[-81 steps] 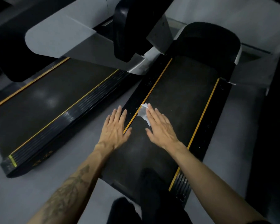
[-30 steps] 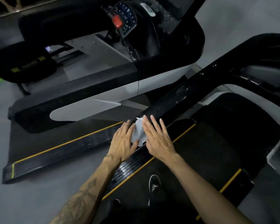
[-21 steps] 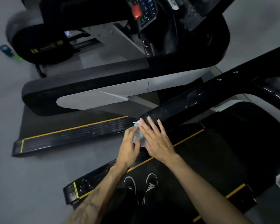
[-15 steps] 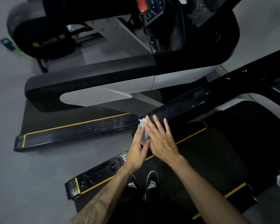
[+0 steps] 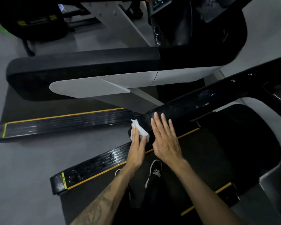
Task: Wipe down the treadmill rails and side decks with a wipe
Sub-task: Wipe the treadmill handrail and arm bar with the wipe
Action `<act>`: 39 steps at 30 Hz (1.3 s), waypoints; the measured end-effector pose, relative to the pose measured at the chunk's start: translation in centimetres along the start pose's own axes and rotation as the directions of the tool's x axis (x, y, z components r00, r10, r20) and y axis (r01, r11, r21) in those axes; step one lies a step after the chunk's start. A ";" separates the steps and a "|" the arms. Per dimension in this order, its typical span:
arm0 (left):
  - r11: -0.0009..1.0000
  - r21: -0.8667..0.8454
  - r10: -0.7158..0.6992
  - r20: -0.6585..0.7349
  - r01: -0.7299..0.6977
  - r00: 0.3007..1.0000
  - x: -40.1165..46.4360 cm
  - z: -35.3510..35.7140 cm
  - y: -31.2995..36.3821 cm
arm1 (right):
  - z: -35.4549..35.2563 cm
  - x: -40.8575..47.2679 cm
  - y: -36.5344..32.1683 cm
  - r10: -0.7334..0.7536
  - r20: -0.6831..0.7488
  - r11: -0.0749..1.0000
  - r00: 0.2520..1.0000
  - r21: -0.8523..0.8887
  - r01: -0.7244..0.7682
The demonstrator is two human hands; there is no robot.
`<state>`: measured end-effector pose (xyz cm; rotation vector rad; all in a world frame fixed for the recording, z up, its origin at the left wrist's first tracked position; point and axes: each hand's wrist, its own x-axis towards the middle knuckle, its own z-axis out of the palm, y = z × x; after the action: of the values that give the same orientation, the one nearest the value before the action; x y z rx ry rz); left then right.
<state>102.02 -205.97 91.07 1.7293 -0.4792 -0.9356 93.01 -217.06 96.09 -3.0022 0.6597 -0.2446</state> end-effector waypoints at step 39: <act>0.997 -0.077 0.009 -0.061 -0.014 0.998 -1.6 1.5 1.1 | 0.4 -0.9 -1.1 0.027 0.021 0.993 0.999 0.118 -0.029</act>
<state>99.96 -206.14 92.46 1.6777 -0.4076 -0.8796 92.70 -215.71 95.68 -2.8768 0.6611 -0.2440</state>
